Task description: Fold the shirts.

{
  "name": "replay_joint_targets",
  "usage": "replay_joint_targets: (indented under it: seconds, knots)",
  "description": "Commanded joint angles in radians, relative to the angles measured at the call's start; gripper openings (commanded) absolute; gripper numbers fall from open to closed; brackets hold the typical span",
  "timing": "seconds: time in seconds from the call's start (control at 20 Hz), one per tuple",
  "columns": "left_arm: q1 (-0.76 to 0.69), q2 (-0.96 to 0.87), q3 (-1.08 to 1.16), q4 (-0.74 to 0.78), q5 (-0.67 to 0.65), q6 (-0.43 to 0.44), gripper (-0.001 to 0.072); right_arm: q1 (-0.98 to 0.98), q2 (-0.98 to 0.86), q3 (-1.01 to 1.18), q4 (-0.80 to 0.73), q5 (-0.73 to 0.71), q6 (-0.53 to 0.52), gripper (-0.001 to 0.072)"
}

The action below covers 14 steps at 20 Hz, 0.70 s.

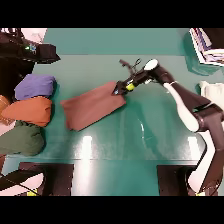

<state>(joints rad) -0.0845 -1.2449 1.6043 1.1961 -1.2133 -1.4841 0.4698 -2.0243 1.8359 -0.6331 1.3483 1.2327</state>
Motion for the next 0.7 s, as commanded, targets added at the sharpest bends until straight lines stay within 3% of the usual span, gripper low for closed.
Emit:
replay_joint_targets:
  seconds: [0.0, 0.4, 0.65]
  knots:
    - [-0.019, 0.000, 0.000, -0.002, -0.002, -0.002, 0.0022, -0.155, 0.115, -0.054, 0.001, -0.050, -0.001, 0.0014]
    - [-0.020, 0.000, 0.000, -0.002, 0.002, -0.009, 0.0022, -0.789, 0.442, -0.258, 0.002, -0.286, 0.043, 0.0014]
    - [-0.020, 0.000, 0.000, -0.003, 0.001, -0.039, 0.0023, -1.046, 0.488, -0.275, 0.003, -0.298, 0.044, 0.0014]
